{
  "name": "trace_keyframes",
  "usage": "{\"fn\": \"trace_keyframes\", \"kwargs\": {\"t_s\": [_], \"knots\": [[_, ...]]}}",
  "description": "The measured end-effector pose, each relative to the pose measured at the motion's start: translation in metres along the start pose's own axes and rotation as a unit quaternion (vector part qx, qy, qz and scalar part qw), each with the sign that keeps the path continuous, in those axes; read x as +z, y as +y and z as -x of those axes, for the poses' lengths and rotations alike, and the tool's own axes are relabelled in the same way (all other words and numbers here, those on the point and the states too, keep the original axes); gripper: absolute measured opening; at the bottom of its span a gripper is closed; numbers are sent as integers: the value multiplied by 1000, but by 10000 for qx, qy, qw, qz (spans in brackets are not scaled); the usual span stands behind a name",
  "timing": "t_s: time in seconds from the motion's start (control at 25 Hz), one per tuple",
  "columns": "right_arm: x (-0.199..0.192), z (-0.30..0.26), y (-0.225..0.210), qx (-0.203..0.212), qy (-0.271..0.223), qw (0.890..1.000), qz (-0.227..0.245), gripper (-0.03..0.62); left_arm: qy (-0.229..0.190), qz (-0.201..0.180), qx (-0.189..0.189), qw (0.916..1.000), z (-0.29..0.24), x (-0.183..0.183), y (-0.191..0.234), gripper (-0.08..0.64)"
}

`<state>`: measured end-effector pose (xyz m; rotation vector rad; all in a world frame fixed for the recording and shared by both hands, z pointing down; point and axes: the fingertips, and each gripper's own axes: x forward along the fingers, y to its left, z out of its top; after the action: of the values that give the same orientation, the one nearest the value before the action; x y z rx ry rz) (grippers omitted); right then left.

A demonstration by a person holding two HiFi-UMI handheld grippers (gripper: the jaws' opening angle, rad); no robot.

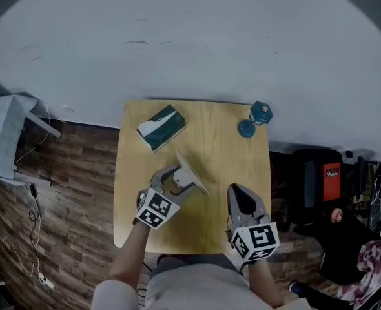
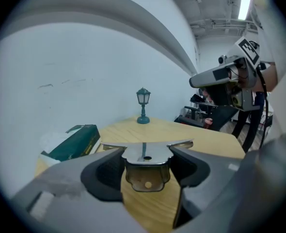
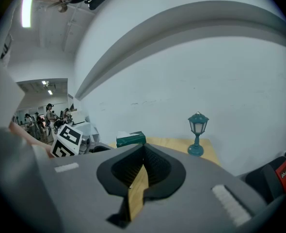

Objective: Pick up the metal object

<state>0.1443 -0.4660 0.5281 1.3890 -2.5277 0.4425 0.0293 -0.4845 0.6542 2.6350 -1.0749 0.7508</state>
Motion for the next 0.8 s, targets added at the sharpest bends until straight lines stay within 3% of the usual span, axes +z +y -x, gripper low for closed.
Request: {"fn": "trace_keyframes", "kwargs": {"t_s": [0.4,0.8], "knots": [[23,0,38,210,-328,9992,117,3,-504,-1,582,9970,75,26,-7,299],[36,13,77,317,-573,9975,262,2,-1082,215,1274,9857,149,48,-10,299]]}}
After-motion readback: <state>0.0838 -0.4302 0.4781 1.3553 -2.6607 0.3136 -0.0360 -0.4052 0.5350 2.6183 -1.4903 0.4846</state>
